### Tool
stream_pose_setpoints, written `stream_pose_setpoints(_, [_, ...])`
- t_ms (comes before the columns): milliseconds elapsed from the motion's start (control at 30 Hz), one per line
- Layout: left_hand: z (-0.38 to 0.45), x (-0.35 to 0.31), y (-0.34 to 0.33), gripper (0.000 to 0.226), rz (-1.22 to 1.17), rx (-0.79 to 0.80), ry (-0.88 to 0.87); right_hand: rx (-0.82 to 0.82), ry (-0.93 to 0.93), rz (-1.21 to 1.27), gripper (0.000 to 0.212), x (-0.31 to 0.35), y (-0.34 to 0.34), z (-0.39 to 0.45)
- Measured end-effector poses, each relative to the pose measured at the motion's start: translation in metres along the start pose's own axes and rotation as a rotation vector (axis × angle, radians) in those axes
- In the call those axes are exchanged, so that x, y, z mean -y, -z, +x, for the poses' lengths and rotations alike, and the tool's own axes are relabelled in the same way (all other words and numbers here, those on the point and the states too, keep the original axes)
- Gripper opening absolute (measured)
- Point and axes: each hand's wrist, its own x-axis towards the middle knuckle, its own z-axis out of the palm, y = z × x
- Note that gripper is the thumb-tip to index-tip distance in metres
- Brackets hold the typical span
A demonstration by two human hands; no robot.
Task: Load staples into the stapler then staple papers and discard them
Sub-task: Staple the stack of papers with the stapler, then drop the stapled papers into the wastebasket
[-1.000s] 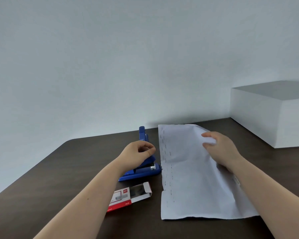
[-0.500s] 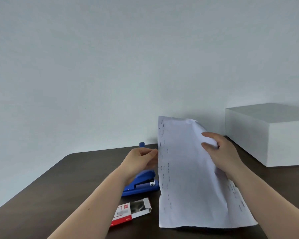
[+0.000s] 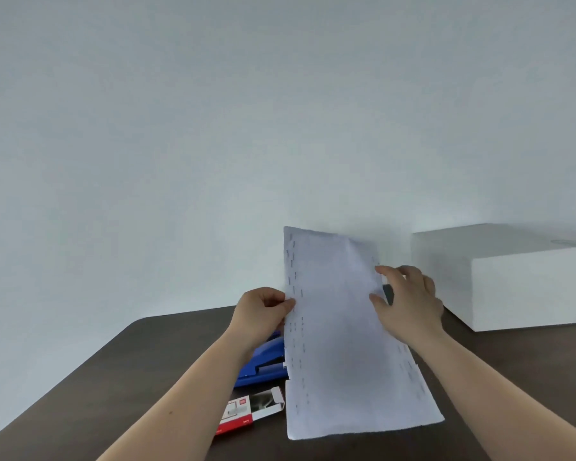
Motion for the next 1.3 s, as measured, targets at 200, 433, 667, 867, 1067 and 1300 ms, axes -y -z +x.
stream_pose_setpoints(200, [-0.030,-0.032,0.000,0.012,0.044,-0.063,-0.079,0.342,0.126,0.449,0.031,0.052,0.025,-0.040])
stream_pose_setpoints(433, [-0.060,-0.062,-0.005,0.013,0.142,-0.122,-0.172,0.544,0.110,0.697,0.040,0.081,0.044,-0.075])
stream_pose_setpoints(667, [-0.076,-0.085,-0.010,0.013,0.312,-0.131,-0.275,0.636,0.097,0.874,0.034,0.078,0.067,-0.082])
stream_pose_setpoints(867, [-0.092,-0.098,-0.022,0.022,0.508,-0.109,-0.390,0.608,0.095,1.007,0.031,0.072,0.075,-0.084])
stream_pose_setpoints(1067, [-0.107,-0.108,-0.029,0.030,0.624,0.036,-0.514,0.489,0.115,0.989,0.025,0.061,0.089,-0.090])
stream_pose_setpoints(1300, [-0.113,-0.118,-0.023,0.036,0.515,0.266,-0.381,0.500,0.104,0.980,0.018,0.047,0.097,-0.100])
